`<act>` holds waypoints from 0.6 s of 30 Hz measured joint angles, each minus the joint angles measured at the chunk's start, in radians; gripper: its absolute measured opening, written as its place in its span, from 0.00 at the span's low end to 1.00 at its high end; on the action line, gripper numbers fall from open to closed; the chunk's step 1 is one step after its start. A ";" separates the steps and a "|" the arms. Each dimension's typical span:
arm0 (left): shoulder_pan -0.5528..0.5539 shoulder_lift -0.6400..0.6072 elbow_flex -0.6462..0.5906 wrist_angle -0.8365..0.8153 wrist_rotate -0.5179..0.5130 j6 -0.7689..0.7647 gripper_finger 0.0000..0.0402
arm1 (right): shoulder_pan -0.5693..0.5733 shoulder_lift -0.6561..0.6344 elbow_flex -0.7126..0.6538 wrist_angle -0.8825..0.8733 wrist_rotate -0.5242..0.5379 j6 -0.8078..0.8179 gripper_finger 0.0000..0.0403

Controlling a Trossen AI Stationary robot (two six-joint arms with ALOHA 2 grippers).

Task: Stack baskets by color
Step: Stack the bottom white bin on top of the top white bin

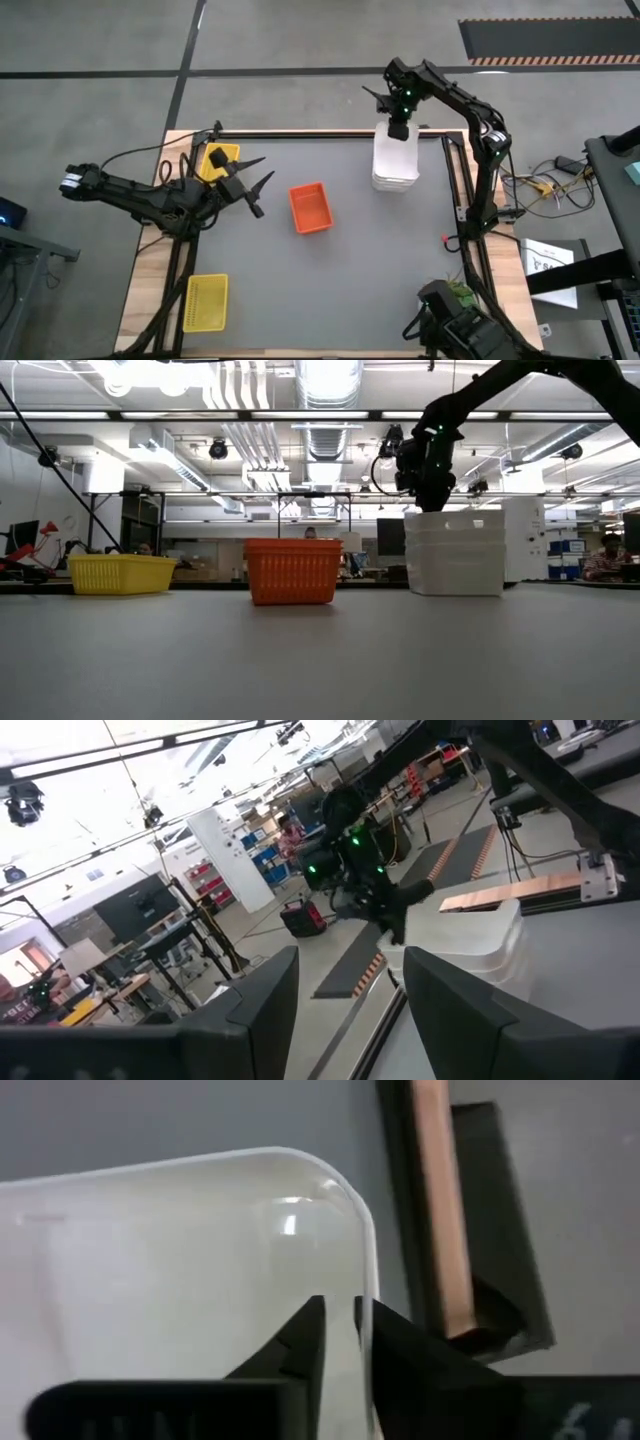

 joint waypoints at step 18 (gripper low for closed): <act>-0.020 0.257 0.023 0.051 0.026 -0.362 0.41 | 0.046 -0.004 0.127 -0.001 -0.008 0.114 0.31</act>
